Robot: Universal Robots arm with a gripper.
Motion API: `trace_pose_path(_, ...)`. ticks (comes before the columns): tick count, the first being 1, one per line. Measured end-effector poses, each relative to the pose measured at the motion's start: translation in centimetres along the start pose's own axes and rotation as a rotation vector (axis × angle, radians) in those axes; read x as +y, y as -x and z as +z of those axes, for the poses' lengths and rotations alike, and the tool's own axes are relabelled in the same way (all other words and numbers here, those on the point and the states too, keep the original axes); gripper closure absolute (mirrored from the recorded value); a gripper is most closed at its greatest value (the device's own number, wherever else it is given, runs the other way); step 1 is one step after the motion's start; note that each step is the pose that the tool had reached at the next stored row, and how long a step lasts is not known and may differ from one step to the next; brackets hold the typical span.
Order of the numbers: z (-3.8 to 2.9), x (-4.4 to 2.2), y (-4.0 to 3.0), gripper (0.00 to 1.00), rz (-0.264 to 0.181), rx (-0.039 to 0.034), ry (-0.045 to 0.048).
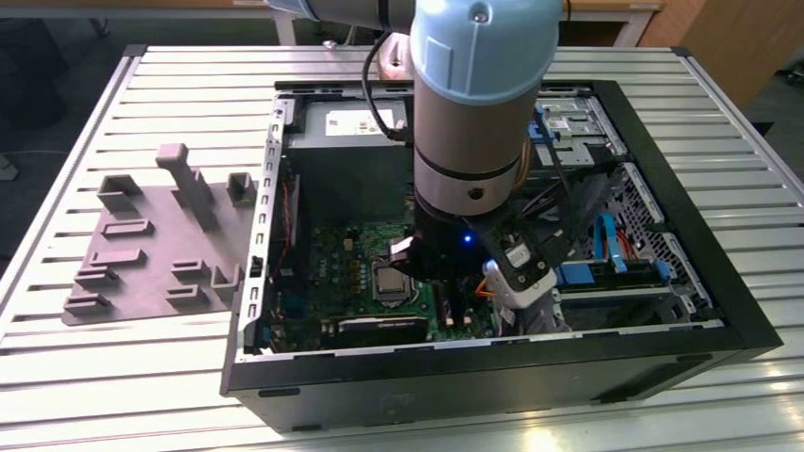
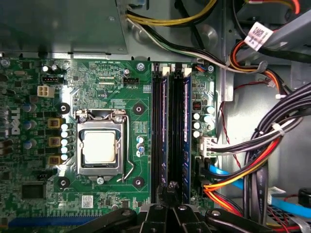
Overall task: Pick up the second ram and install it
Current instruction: 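Press down the second ram until it locks into place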
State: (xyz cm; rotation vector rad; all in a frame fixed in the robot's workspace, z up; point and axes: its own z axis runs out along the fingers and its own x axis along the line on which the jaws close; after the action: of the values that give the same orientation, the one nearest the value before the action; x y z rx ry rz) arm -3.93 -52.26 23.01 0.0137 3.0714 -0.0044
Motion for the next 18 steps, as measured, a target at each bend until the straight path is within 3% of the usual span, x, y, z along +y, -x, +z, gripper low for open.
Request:
trace_pose_path(6, -0.99, 0.0, 0.07, 0.89, 0.0, 0.0, -0.0005)
trace_pose_path(13, -1.03, 0.09, 0.08, 0.89, 0.0, 0.0, -0.0007)
trace_pose_path(18, -1.02, 0.67, 0.07, 0.89, 0.0, -0.0001, -0.0005)
